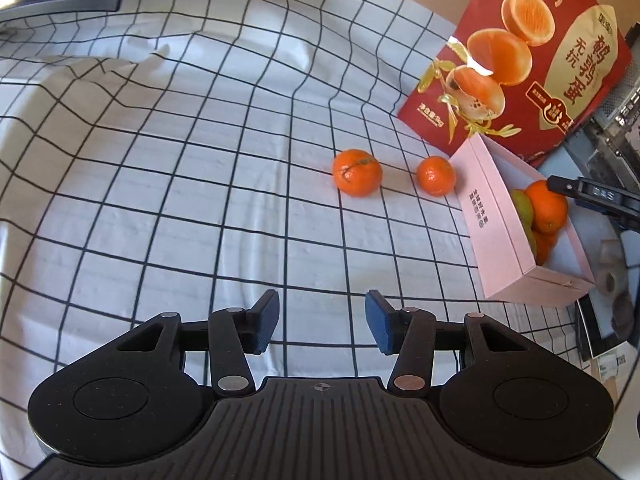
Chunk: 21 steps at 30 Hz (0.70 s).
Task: Organize fruits
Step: 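Open the right tool to drop the large orange into the box, then move the left tool to a mandarin on the table and close on it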
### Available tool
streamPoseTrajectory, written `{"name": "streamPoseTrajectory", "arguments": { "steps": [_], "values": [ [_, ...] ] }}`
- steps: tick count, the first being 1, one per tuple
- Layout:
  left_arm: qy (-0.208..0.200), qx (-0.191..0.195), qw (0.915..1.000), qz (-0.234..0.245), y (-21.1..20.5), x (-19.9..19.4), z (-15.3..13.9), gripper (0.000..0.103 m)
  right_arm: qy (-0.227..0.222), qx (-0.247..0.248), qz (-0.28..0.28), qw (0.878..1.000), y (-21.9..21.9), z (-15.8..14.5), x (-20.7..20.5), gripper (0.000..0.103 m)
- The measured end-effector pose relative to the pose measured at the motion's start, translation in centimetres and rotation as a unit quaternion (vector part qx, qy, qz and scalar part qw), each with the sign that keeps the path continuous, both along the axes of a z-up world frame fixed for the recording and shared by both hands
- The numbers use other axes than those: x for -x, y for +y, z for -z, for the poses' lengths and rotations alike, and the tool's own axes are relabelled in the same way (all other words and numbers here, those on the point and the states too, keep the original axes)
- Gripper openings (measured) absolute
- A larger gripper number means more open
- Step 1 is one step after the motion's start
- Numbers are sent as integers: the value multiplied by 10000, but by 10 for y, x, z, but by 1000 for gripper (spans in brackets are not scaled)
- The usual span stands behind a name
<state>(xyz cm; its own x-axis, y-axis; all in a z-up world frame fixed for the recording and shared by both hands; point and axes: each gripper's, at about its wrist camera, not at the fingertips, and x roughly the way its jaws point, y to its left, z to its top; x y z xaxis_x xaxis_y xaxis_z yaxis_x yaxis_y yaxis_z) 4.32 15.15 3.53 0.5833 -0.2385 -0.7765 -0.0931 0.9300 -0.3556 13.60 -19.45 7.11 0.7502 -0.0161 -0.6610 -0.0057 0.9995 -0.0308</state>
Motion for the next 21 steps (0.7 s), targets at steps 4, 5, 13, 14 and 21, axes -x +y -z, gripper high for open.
{"name": "streamPoseTrajectory", "arguments": {
  "steps": [4,5,13,14,21],
  "values": [
    [-37,-32,9998,167,-7,-8,1,52,-183,252,-270,9992,22,-8,29,76],
    [-56,-48,9998,202,-9,-10,0,52,-212,253,-323,9989,29,-8,39,76],
    [-292,-410,9973,527,-23,-36,1,52,-163,177,-554,9982,75,6,115,76],
    [-309,-430,9972,530,-24,-40,2,52,-118,173,-554,9982,79,8,123,76],
    [-741,-966,9901,698,-38,-66,2,52,284,52,-411,9987,84,25,155,76]
  ]
}}
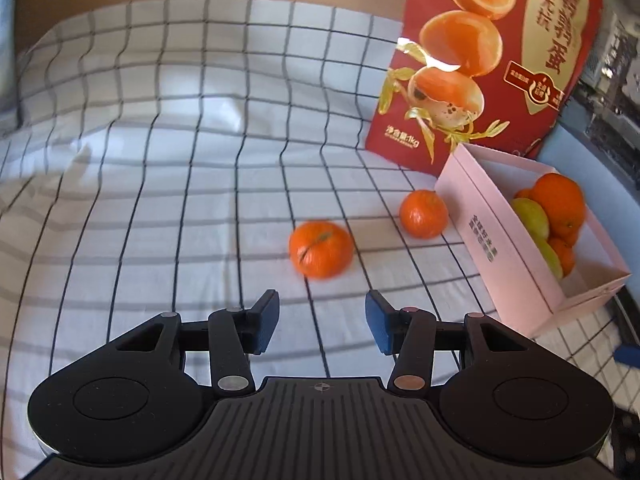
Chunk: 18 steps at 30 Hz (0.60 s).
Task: Organize fruits
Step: 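Move the left tool to a mandarin on the table and close on it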
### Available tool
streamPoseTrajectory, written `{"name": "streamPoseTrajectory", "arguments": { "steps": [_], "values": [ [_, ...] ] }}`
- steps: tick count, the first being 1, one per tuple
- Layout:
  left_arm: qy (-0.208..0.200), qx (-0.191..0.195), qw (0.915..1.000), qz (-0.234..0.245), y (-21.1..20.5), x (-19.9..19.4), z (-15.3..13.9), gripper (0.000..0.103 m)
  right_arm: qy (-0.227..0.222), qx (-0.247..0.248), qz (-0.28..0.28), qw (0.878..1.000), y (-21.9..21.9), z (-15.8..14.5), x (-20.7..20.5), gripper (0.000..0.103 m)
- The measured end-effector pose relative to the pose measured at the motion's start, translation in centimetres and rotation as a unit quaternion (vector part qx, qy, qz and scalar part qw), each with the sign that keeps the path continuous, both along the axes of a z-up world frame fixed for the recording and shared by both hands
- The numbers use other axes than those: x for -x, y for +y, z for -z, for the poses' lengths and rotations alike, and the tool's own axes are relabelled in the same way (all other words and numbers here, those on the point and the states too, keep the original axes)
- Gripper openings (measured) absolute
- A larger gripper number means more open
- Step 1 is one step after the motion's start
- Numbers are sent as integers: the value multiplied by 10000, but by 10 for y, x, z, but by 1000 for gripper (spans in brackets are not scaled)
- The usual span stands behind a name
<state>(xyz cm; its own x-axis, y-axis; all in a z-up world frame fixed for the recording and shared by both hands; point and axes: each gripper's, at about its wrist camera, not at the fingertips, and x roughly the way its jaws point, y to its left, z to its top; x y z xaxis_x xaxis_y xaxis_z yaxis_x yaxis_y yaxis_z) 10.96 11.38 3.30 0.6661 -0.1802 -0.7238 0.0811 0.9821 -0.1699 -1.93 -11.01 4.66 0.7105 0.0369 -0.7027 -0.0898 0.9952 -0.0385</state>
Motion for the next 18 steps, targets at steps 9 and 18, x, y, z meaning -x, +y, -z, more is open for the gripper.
{"name": "streamPoseTrajectory", "arguments": {
  "steps": [9,18],
  "values": [
    [-74,-590,9982,116,-21,-45,10,52,481,-241,255,9982,-2,20,15,76],
    [-58,-829,9960,341,-26,-46,12,51,542,-201,159,9982,-2,21,18,76]
  ]
}}
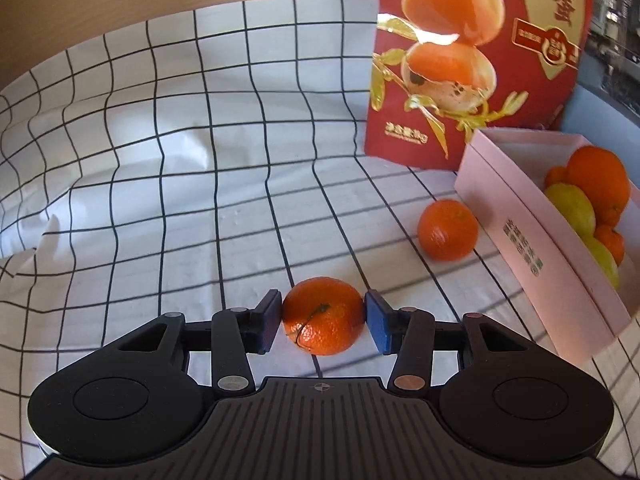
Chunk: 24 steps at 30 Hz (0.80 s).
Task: Organize fruits
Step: 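Move the left tool to a mandarin on the table and close on it, then grasp another mandarin with the right tool while the left tool holds its mandarin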
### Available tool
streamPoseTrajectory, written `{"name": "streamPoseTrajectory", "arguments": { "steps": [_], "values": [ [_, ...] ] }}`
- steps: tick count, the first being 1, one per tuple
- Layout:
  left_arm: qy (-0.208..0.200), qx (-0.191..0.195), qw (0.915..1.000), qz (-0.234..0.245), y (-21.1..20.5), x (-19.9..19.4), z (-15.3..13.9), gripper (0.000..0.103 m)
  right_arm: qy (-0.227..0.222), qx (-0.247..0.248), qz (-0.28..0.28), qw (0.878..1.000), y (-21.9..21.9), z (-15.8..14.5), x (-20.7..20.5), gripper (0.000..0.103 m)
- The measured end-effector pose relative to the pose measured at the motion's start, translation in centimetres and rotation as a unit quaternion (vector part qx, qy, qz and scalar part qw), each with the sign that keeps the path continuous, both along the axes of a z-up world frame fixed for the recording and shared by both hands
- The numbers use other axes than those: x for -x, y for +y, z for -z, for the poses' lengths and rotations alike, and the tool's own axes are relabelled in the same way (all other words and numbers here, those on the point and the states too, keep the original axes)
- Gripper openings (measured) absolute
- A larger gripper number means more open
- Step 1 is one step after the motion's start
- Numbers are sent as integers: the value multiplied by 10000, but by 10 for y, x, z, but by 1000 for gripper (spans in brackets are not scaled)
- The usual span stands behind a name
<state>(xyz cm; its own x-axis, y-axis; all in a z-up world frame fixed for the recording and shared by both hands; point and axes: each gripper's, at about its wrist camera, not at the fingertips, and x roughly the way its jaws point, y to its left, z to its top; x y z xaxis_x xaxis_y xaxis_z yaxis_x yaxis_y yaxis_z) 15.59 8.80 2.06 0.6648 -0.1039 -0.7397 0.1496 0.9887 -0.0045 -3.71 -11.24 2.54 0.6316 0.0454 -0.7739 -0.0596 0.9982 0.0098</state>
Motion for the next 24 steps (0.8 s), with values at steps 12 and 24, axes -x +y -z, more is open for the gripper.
{"name": "streamPoseTrajectory", "arguments": {
  "steps": [12,24],
  "values": [
    [273,584,9978,-136,35,97,-11,51,-509,234,-849,9948,20,-25,-37,75],
    [367,905,9919,-809,70,139,-8,51,-441,1355,-1626,9763,94,-38,-189,63]
  ]
}}
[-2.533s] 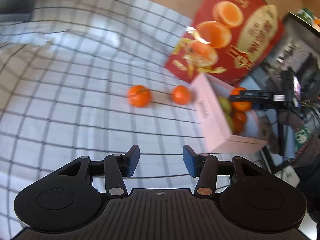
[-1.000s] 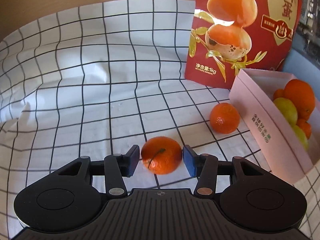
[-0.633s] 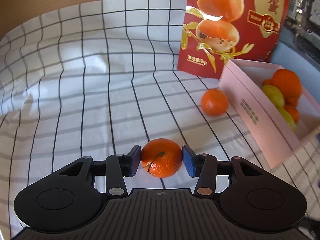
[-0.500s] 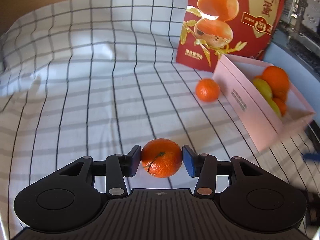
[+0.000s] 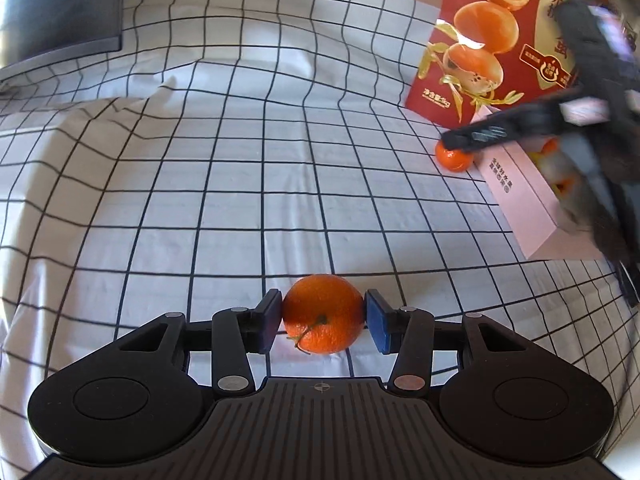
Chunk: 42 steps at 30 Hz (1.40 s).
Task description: Organize fruits
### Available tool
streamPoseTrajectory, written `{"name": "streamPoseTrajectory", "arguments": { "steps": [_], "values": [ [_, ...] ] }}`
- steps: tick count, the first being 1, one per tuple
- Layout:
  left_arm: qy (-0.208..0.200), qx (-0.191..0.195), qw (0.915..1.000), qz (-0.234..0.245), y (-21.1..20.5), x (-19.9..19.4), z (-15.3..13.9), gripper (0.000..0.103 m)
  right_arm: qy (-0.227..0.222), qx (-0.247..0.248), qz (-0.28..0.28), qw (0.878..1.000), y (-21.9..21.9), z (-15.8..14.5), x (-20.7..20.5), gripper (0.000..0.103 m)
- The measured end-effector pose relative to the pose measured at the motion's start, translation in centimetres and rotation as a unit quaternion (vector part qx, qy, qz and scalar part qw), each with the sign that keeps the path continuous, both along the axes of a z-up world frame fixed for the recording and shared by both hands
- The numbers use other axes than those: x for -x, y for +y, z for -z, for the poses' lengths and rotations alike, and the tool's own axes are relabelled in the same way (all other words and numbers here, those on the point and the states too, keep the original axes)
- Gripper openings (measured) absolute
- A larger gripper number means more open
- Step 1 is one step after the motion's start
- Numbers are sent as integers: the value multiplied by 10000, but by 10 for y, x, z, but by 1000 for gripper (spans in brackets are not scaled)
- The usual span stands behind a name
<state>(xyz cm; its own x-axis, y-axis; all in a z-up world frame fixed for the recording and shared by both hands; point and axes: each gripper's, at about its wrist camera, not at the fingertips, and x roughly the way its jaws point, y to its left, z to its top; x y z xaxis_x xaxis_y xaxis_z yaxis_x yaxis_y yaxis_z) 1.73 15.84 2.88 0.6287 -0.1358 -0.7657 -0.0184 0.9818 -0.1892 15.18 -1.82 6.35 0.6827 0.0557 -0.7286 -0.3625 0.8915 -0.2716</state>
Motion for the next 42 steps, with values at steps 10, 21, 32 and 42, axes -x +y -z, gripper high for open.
{"name": "streamPoseTrajectory", "arguments": {
  "steps": [10,21,32,42],
  "values": [
    [21,-27,10000,-30,-3,2,0,51,483,726,326,9957,23,44,-57,54],
    [201,91,9997,102,-5,-7,9,50,350,469,139,9982,8,31,-29,42],
    [171,8,9997,152,-8,-10,10,50,647,-733,-261,9949,-10,5,76,40],
    [154,-97,9996,201,-9,-13,11,50,490,-808,-422,9946,-9,16,141,40]
  ]
}}
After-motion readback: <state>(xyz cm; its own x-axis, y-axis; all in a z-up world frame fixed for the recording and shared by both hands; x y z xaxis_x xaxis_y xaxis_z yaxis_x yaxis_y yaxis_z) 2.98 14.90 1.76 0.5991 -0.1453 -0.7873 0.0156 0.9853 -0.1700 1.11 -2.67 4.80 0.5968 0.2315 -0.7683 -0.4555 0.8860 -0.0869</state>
